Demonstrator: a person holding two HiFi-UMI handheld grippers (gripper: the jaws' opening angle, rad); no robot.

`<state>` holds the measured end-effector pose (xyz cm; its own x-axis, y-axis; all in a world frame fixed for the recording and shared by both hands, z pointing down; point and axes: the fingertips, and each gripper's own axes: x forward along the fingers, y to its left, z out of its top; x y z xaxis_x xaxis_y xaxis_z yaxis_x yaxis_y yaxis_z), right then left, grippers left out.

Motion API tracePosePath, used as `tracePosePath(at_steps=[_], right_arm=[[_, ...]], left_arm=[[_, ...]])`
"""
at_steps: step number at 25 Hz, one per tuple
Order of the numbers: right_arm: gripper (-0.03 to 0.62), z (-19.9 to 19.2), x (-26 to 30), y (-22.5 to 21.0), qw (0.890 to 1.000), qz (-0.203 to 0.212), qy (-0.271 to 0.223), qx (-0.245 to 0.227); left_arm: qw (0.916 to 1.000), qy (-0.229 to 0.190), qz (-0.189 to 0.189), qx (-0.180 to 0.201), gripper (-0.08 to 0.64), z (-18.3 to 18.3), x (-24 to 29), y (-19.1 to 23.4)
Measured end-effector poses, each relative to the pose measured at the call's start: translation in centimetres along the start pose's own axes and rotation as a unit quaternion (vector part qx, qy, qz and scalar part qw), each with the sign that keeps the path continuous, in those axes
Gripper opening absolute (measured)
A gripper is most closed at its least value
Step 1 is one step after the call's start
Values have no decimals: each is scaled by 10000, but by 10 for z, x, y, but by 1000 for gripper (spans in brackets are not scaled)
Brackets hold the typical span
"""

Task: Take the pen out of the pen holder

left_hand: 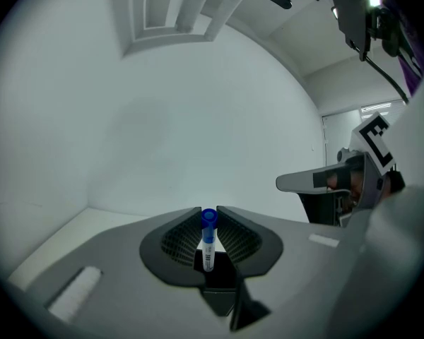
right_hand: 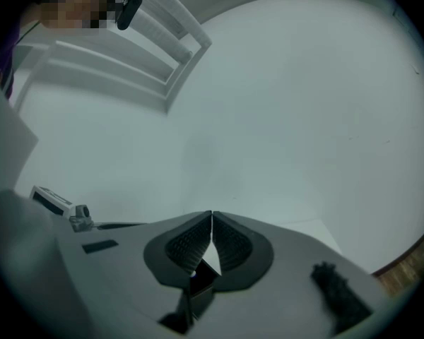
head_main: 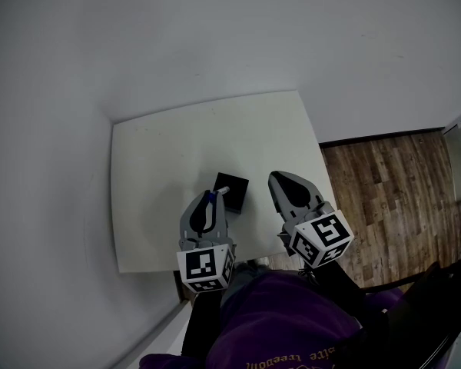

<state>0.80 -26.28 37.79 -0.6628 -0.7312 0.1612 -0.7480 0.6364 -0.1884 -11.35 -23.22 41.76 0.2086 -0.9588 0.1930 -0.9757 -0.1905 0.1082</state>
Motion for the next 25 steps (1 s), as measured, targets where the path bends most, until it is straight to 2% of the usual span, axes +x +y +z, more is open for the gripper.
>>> tracePosePath(at_steps=[9, 14, 20, 25], right_arm=[[12, -1, 7, 9, 10000, 89, 39, -4], [12, -2, 11, 16, 9999, 147, 56, -19], [12, -3, 16, 23, 9997, 235, 90, -24], [12, -4, 18, 27, 9996, 277, 94, -32]], left_arm=[[9998, -181, 24, -54, 74, 16, -10, 7], [9990, -328, 62, -312, 74, 24, -18, 15], [9978, -542, 172, -335, 72, 39, -31, 22], [9959, -717, 211, -506, 72, 50, -41, 23]])
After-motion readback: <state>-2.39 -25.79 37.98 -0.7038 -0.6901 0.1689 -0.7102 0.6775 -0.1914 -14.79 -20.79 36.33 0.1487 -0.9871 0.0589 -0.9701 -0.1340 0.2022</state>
